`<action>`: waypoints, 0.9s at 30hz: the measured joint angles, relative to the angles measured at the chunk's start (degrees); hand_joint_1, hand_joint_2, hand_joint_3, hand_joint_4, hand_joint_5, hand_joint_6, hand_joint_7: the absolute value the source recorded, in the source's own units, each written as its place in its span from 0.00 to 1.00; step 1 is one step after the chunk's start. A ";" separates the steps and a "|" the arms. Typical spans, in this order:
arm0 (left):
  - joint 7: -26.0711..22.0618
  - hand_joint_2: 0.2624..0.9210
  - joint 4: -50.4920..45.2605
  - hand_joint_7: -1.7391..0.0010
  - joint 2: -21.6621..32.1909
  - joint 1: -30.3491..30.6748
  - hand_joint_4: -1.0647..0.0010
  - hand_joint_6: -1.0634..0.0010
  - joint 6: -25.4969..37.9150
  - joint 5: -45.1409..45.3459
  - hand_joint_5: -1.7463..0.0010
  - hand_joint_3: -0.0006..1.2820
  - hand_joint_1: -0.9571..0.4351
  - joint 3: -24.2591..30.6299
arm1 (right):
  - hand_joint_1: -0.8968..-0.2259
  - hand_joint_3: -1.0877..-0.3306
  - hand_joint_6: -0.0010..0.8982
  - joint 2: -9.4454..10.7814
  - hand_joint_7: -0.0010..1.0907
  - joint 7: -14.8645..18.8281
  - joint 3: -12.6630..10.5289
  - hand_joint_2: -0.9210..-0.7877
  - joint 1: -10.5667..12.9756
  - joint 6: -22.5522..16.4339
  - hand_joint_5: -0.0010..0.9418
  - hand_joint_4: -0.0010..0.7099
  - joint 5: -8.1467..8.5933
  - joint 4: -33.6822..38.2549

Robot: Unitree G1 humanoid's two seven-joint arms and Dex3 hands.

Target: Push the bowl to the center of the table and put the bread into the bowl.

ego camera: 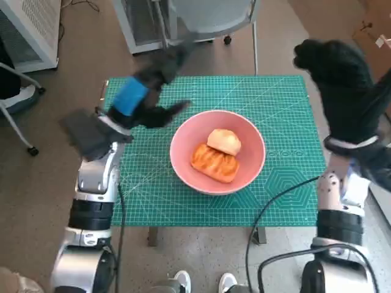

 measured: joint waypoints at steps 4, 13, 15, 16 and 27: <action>1.98 1.00 -2.57 1.00 -1.42 0.94 1.00 0.85 -0.23 -1.40 1.00 0.33 0.18 0.78 | 0.34 0.45 0.51 -0.12 0.01 -0.67 0.35 0.00 -1.32 -0.06 0.01 0.51 -0.88 0.99; 2.60 1.00 -3.59 0.99 -2.28 1.75 0.97 0.84 -1.95 -1.59 0.99 0.30 0.17 0.69 | 0.33 0.47 0.51 -0.11 0.01 -1.84 0.69 0.00 -3.07 -0.07 0.00 0.50 -1.86 3.09; 2.44 1.00 -3.48 0.99 -2.44 1.85 0.97 0.83 -2.89 -1.60 0.99 0.30 0.17 0.70 | 0.34 0.48 0.51 -0.09 0.01 -2.16 0.78 0.00 -3.19 -0.06 0.00 0.50 -2.05 3.23; 2.41 1.00 -3.42 0.99 -2.52 1.86 0.97 0.83 -3.23 -1.60 0.99 0.30 0.18 0.70 | 0.35 0.48 0.51 -0.07 0.01 -2.28 0.81 0.00 -3.25 -0.06 0.00 0.50 -2.12 3.26; 1.74 1.00 -3.13 0.98 -3.21 1.86 0.95 0.82 -4.51 -3.99 0.99 0.28 0.23 0.98 | 0.38 0.48 0.51 0.40 0.01 -3.84 1.54 0.00 -4.53 -0.48 0.00 0.50 -3.31 3.40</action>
